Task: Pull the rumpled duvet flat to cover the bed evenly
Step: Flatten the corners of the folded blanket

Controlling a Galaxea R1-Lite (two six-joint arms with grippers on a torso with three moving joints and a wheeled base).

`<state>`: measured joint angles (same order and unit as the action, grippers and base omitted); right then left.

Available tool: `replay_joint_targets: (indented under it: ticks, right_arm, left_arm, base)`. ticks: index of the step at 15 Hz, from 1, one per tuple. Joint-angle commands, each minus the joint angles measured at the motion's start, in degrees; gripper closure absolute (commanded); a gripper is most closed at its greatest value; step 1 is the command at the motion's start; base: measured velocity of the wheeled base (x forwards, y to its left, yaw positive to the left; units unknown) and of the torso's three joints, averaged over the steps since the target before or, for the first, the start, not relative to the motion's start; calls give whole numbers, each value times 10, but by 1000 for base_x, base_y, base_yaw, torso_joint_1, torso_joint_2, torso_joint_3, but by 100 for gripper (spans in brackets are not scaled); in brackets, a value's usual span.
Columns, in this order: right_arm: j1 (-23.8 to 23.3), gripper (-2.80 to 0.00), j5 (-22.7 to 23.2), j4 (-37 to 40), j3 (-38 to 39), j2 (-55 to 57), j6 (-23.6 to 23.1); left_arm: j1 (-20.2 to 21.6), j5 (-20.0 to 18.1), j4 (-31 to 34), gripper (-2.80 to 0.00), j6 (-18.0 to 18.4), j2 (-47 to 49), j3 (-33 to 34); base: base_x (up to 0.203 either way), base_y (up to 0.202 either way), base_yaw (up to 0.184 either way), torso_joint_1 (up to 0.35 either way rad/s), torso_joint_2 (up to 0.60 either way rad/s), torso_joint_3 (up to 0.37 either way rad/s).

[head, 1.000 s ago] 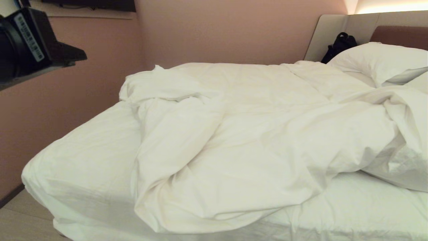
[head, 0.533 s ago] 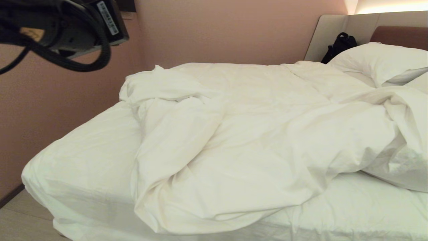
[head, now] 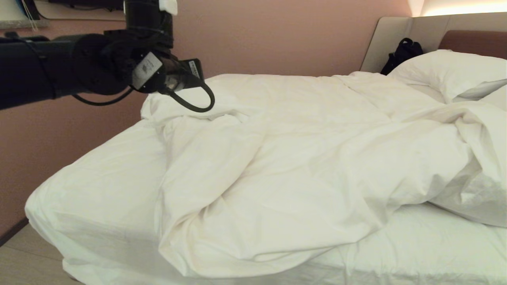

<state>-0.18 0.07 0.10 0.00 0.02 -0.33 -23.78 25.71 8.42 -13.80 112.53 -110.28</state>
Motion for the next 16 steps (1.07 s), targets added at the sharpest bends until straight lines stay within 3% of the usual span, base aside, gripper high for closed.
replay_joint_targets:
  ticks: [1, 4, 8, 11, 14, 15, 16]
  right_arm:
    - [0, 0, 0, 0, 0, 0, 0]
    - [0, 0, 0, 0, 0, 0, 0]
    - [0, 0, 0, 0, 0, 0, 0]
    - [0, 0, 0, 0, 0, 0, 0]
    - [0, 0, 0, 0, 0, 0, 0]
    - [0, 0, 0, 0, 0, 0, 0]
    - [0, 0, 0, 0, 0, 0, 0]
  left_arm:
    - [-1, -10, -25, 0, 12, 42, 0]
    - [-12, -29, -64, 0, 54, 78, 1]
    - [-30, -29, -128, 0, 165, 132, 1]
    - [-47, -24, -149, 0, 209, 161, 0]
    - [-56, -23, -169, 0, 223, 176, 0]
    - [-65, -25, -174, -280, 226, 179, 0]
    - [-68, -27, -174, -280, 226, 179, 0]
  base:
    - [0, 0, 0, 0, 0, 0]
    - [0, 0, 0, 0, 0, 0]
    - [0, 0, 0, 0, 0, 0]
    - [0, 0, 0, 0, 0, 0]
    - [0, 0, 0, 0, 0, 0]
    - [0, 0, 0, 0, 0, 0]
    - [0, 0, 0, 0, 0, 0]
